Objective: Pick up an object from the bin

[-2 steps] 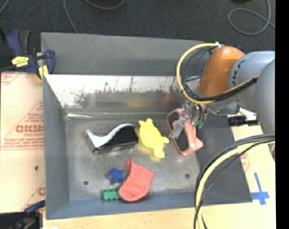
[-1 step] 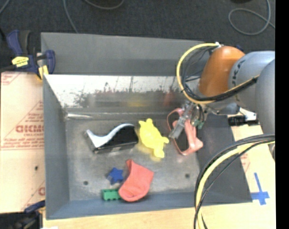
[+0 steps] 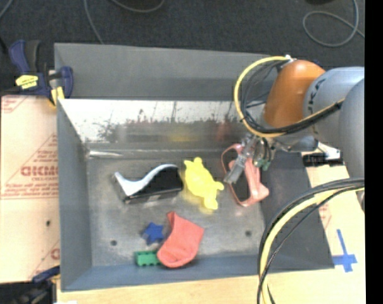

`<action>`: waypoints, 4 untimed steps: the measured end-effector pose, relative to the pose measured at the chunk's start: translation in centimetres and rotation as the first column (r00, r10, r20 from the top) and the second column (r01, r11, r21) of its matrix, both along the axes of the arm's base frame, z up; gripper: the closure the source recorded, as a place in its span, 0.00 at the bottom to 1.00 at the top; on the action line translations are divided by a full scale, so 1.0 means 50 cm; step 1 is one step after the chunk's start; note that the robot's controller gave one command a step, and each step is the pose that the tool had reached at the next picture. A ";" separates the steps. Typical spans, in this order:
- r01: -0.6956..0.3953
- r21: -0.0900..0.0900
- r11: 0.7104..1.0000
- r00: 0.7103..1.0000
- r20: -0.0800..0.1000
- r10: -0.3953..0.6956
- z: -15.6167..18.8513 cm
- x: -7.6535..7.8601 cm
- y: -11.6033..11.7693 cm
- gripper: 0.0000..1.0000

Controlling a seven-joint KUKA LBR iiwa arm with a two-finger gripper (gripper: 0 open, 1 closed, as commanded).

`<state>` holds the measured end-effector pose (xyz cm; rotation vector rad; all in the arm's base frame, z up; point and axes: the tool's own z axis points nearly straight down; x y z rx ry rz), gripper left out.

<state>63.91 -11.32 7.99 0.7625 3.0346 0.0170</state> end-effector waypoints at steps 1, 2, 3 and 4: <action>-0.001 0.000 1.000 1.000 0.002 0.001 0.013 0.003 0.002 1.00; -0.003 -0.001 1.000 1.000 0.000 0.003 0.022 0.004 0.003 1.00; -0.003 0.001 1.000 1.000 -0.010 0.003 0.033 0.000 0.005 1.00; -0.005 0.001 1.000 1.000 -0.018 0.006 0.057 -0.002 0.006 1.00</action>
Offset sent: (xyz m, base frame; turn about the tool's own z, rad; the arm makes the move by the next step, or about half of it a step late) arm 0.0000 0.0001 0.0017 -0.0001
